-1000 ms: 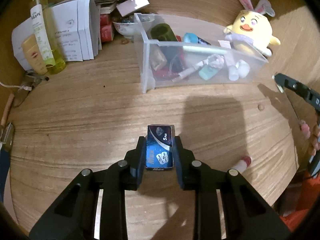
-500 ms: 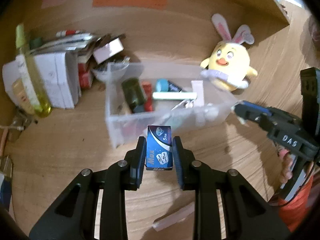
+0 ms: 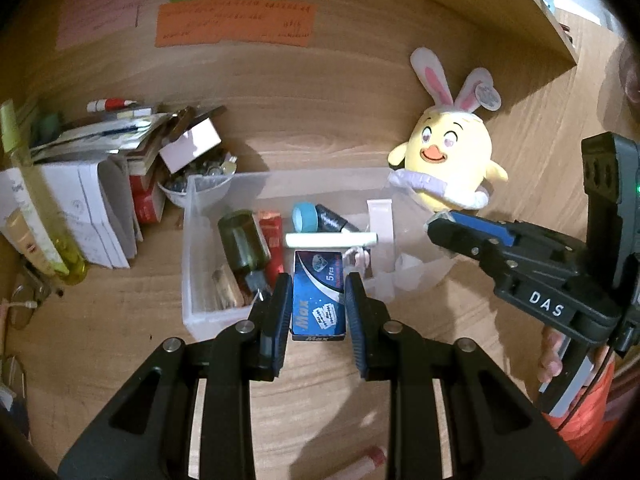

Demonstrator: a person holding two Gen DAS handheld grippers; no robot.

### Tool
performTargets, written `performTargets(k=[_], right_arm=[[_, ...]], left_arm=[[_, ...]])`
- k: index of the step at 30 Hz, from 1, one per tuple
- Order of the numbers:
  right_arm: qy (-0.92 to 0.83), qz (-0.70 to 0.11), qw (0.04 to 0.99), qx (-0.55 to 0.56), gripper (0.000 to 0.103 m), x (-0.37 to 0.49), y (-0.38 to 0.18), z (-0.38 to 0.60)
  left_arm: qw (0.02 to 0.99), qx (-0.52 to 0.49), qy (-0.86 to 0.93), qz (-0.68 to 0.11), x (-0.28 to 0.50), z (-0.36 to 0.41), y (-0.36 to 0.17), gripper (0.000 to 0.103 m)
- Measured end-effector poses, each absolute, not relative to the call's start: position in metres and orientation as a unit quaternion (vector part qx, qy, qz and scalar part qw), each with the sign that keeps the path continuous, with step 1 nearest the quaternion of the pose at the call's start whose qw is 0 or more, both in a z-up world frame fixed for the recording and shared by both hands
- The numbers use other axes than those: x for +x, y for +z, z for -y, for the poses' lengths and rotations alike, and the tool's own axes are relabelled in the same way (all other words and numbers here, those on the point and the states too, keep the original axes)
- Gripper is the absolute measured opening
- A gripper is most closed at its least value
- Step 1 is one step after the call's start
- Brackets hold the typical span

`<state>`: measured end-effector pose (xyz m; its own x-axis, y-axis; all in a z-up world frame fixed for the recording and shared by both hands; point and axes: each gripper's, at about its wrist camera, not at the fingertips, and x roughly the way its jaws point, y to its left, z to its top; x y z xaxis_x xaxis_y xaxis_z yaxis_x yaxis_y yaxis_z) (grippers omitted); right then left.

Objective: Organize objects
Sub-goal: 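Lift the Max box and green badge and carry both over the clear box, then open both grippers to drop the Max box and badge into the box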

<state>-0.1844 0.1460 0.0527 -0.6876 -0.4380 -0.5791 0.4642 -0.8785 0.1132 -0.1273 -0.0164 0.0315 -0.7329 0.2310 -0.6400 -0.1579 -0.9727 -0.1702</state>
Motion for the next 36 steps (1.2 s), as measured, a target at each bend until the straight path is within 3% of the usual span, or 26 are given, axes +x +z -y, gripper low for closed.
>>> performTargets(k=[30,33,35,36], right_arm=[[-0.900,-0.043,0.226,0.371,0.023,-0.237,0.011,-0.131],[-0.899,-0.042,0.227,0.373,0.023,-0.237,0.012,-0.131],[-0.900,-0.042,0.226,0.371,0.032,-0.235,0.013,-0.132],[-0.901,-0.043,0.224,0.369,0.042,-0.235,0.014,-0.132]], left_arm=[[0.095,-0.394,0.911,0.071,-0.191,0.017,0.002,0.027],[0.096,-0.392,0.912,0.071,-0.188,0.016,0.005,0.035],[0.092,-0.384,0.916,0.068,-0.184,0.015,0.009,0.044],[0.090,-0.380,0.918,0.066,-0.182,0.015,0.011,0.049]])
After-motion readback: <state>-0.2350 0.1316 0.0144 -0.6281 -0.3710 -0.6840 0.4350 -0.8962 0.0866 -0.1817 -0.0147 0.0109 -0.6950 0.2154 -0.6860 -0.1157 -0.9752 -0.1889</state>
